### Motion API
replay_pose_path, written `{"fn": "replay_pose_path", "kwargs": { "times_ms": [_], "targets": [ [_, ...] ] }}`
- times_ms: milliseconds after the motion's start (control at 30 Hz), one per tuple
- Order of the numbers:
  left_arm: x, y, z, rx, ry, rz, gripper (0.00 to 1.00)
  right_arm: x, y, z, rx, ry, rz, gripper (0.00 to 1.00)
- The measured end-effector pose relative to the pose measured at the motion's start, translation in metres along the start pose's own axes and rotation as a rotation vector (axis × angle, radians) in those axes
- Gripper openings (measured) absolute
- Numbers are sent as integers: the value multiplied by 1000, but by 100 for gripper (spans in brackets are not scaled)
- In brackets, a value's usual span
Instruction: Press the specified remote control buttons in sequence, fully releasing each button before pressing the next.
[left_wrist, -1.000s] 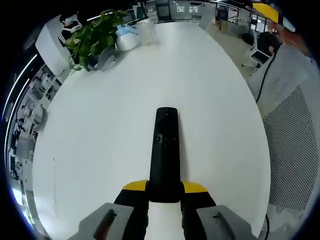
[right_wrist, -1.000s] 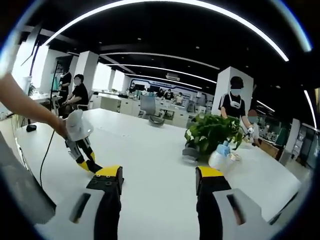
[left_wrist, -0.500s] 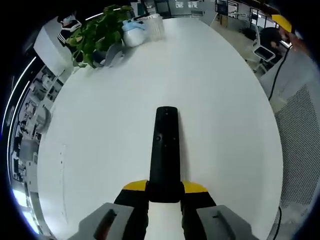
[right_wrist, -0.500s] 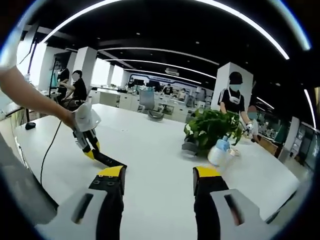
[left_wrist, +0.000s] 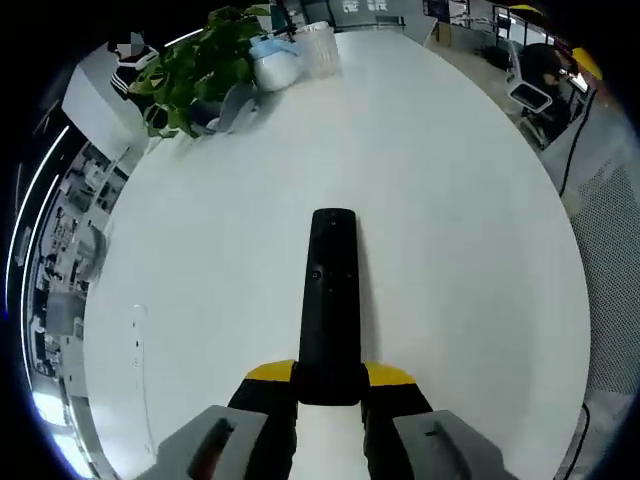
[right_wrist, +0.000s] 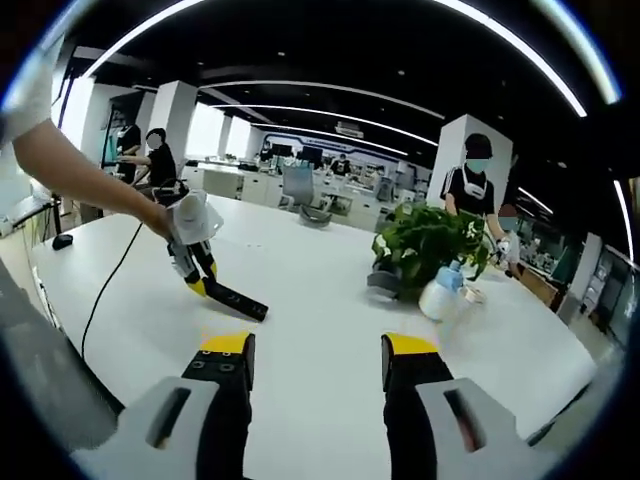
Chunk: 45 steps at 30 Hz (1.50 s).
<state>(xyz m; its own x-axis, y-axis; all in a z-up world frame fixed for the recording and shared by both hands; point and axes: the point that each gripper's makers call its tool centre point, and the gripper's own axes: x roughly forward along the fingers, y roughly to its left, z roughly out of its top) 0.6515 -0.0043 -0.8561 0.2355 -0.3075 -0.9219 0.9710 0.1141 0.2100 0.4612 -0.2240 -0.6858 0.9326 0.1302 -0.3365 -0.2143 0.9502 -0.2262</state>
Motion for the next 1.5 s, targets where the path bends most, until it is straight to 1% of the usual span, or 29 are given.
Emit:
{"fn": "replay_pose_path", "kwargs": {
  "times_ms": [167, 267, 400, 467, 533, 600, 667, 800, 867, 900, 933, 1000, 1033, 1200, 1367, 1400, 1433, 1467, 1500],
  "targets": [
    [10, 8, -4, 9, 7, -5, 23, 0, -2, 1, 11, -6, -6, 54],
    [13, 11, -4, 15, 10, -9, 23, 1, -2, -2, 8, 15, -9, 54],
    [17, 11, -7, 36, 26, -12, 23, 1, -6, -4, 8, 21, -27, 54],
    [21, 10, -9, 55, 35, -11, 23, 1, -5, -4, 4, 26, -25, 54],
    [20, 11, -6, 59, 13, -5, 23, 1, -5, -4, -5, 26, -24, 55],
    [20, 10, -7, 57, 16, -13, 23, 1, -4, -4, -10, 26, -23, 54],
    [20, 10, -7, 31, 18, -25, 23, 1, -4, -5, -9, 27, -23, 55],
    [21, 11, -8, 11, 21, -46, 24, 2, -5, -5, -7, 31, -25, 55],
    [21, 10, -9, -24, 17, -53, 24, 1, -6, -3, -4, 19, -29, 55],
    [21, 10, -10, -61, 5, -59, 24, 0, -6, -2, -2, 14, -29, 55],
    [20, 10, -10, -77, -1, -60, 24, 1, -6, -3, -1, 16, -29, 55],
    [19, 10, -11, -73, -19, -53, 24, 1, -6, -4, -6, 23, -29, 56],
    [19, 10, -10, -42, -40, -47, 24, 1, -5, -3, -8, 19, -28, 56],
    [20, 9, -10, -43, -58, -40, 24, 0, -6, -2, -7, 13, -32, 56],
    [19, 9, -9, -61, -59, -23, 24, -1, -8, 0, -5, 1, -39, 56],
    [19, 10, -10, -98, -62, -18, 25, -1, -8, 1, -5, -4, -40, 56],
    [18, 13, -11, -118, -69, 1, 28, -2, -8, 2, -5, -9, -41, 57],
    [17, 16, -12, -141, -69, 18, 34, -2, -9, 3, -4, -14, -42, 56],
    [16, 13, -13, -156, -67, 4, 38, -3, -9, 4, -1, -20, -44, 56]
  ]
}}
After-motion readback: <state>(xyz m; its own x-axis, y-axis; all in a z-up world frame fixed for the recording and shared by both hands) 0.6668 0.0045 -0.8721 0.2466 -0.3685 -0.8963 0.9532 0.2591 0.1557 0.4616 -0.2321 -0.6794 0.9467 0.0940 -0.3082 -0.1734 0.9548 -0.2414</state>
